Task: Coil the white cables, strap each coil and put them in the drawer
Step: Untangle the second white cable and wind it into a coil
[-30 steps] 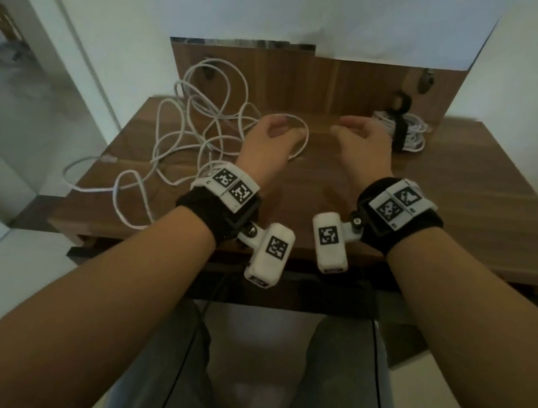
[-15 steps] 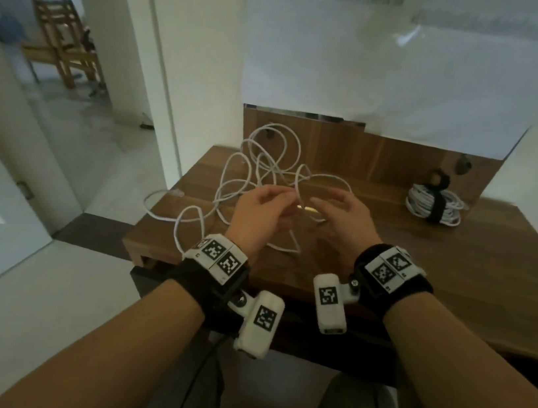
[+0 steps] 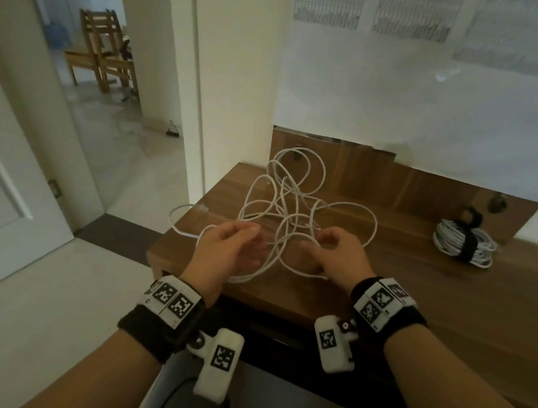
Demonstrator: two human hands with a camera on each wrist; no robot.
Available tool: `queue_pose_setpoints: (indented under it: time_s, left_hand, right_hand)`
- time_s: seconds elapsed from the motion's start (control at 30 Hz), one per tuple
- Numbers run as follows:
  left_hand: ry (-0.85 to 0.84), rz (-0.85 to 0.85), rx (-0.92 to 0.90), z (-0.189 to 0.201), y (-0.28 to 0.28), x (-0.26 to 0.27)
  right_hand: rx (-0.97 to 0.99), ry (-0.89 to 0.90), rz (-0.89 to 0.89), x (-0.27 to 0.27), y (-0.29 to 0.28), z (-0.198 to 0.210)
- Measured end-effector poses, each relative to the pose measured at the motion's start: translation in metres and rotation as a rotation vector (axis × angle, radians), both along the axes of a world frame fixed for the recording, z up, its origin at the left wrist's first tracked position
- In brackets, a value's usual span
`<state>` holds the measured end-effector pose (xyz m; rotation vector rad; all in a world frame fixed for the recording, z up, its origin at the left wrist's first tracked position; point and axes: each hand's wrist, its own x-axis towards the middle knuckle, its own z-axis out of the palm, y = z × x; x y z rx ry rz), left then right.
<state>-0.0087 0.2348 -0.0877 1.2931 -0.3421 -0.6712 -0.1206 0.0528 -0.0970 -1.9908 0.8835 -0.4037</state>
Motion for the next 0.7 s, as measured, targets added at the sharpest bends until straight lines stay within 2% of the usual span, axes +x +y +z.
queue_pose_setpoints:
  time_s: [0.13,0.3,0.4,0.5,0.53,0.6,0.67,0.7]
  left_hand:
    - [0.054,0.024,-0.08,0.011,-0.002,0.003]
    - [-0.032,-0.03,-0.11,0.011,-0.002,-0.007]
    - [-0.064,0.091,-0.086,0.004,0.007,0.001]
    - [-0.089,0.206,-0.032,-0.001,0.014,0.02]
    - [-0.141,0.214,0.01,-0.003,0.015,0.025]
    - [-0.415,0.111,0.222,-0.006,0.017,0.032]
    - [-0.679,-0.165,0.41,-0.008,0.018,0.03]
    - [-0.739,-0.279,0.457,-0.008,0.019,0.027]
  right_hand:
    - [0.063,-0.148,-0.046,-0.008,-0.006,0.002]
    - [0.032,-0.234,-0.14,-0.036,-0.024,0.009]
    - [-0.018,-0.182,-0.203,-0.06,-0.042,0.014]
    - [0.025,-0.163,-0.279,-0.074,-0.059,0.017]
    - [0.03,-0.164,-0.318,-0.075,-0.064,0.018]
    - [0.043,-0.155,-0.384,-0.076,-0.074,0.018]
    - [0.088,-0.131,-0.41,-0.075,-0.079,0.02]
    - [0.097,-0.111,-0.406,-0.075,-0.081,0.022]
